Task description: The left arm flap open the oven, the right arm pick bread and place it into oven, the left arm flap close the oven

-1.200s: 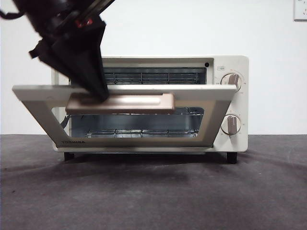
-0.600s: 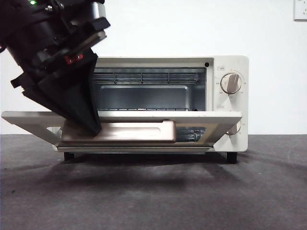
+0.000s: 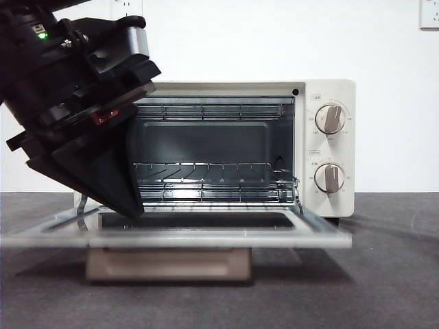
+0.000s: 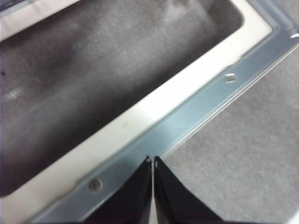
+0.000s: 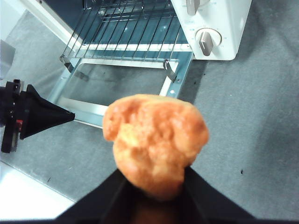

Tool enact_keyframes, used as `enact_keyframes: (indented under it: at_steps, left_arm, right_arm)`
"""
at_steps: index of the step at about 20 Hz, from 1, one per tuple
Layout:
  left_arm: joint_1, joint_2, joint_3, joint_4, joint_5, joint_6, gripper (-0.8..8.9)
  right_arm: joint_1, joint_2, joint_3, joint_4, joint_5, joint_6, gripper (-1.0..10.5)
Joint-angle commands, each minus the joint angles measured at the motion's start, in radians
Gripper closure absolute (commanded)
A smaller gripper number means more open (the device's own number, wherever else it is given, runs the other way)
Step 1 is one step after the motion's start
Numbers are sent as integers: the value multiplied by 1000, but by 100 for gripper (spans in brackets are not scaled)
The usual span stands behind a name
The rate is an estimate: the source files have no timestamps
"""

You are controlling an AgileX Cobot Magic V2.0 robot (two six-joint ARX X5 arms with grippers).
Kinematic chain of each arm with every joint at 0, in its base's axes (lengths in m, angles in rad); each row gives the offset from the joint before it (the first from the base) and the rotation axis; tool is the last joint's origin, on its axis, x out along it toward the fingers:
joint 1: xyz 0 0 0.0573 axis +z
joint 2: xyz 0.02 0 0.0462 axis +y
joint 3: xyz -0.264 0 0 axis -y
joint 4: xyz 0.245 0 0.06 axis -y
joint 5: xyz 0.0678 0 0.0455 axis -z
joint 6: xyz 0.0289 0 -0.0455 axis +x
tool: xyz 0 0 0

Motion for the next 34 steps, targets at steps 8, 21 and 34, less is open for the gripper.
enact_keyframes:
  at_steps: [8,21,34]
  left_arm:
    - [-16,-289,11,-141,1,-56,804]
    - [-14,-641,317,-598,-152,-90,804]
    - [-14,-733,420,-731,-163,-50,804]
  right_arm:
    - [5,36,14,97,-191,4,842]
    - [243,429,14,591,-66,165,842]
    - [398,872,15,1069,312,246,842]
